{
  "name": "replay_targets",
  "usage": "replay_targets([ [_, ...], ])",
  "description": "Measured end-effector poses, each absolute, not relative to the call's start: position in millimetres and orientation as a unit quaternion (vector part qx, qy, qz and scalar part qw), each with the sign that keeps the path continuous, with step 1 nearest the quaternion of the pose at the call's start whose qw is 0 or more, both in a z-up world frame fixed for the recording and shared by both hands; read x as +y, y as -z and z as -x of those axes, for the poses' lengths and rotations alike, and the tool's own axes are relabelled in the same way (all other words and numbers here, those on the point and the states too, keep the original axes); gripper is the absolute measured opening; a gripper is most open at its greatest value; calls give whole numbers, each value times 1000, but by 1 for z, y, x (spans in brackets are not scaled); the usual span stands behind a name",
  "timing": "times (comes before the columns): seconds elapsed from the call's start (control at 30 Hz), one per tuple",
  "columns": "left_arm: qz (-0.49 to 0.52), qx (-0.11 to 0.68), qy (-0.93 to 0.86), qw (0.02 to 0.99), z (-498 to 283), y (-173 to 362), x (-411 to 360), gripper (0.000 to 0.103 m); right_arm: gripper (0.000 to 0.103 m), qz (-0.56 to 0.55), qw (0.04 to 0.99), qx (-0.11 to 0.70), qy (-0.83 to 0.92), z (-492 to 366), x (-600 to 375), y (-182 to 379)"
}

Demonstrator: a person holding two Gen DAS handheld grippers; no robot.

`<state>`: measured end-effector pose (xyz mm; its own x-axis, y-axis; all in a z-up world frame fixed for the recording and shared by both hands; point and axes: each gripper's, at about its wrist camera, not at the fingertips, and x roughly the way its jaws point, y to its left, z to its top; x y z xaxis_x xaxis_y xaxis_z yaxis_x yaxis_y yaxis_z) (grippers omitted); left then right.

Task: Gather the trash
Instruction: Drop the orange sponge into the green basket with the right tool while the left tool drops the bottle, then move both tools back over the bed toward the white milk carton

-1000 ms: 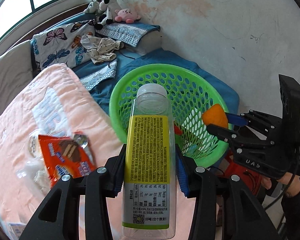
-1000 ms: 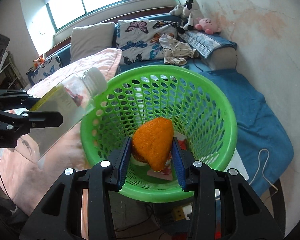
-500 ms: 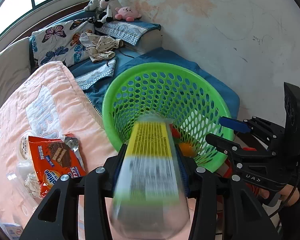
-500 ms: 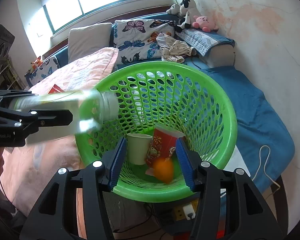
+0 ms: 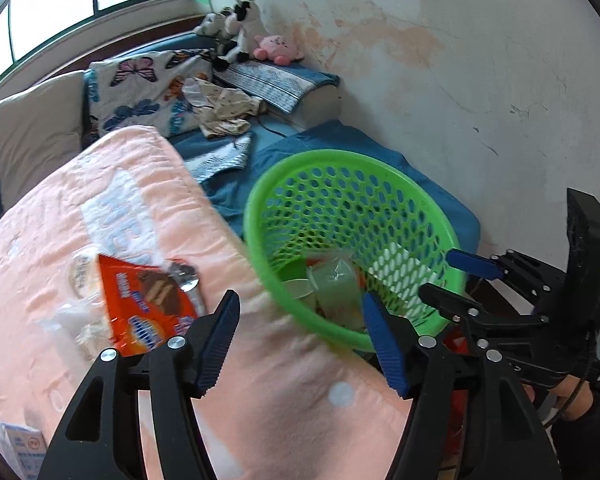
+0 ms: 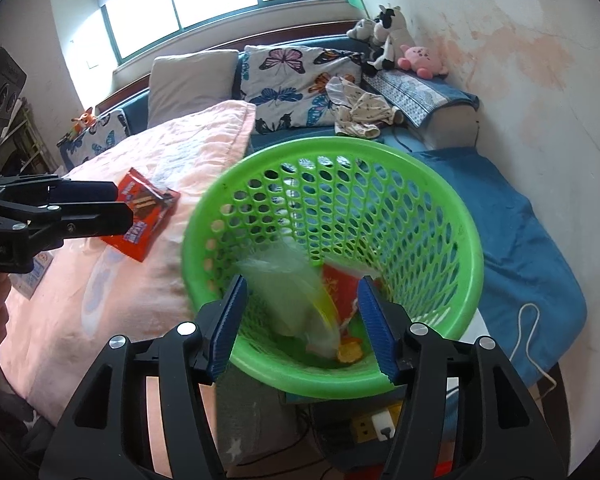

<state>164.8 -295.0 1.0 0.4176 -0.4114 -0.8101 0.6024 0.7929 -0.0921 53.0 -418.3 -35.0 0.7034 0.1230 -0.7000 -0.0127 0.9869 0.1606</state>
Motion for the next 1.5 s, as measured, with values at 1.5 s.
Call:
replay_targets([
  [1.5, -29, 419, 60, 905, -135, -18, 17, 86, 88, -38, 902, 388, -183, -109, -233, 32],
])
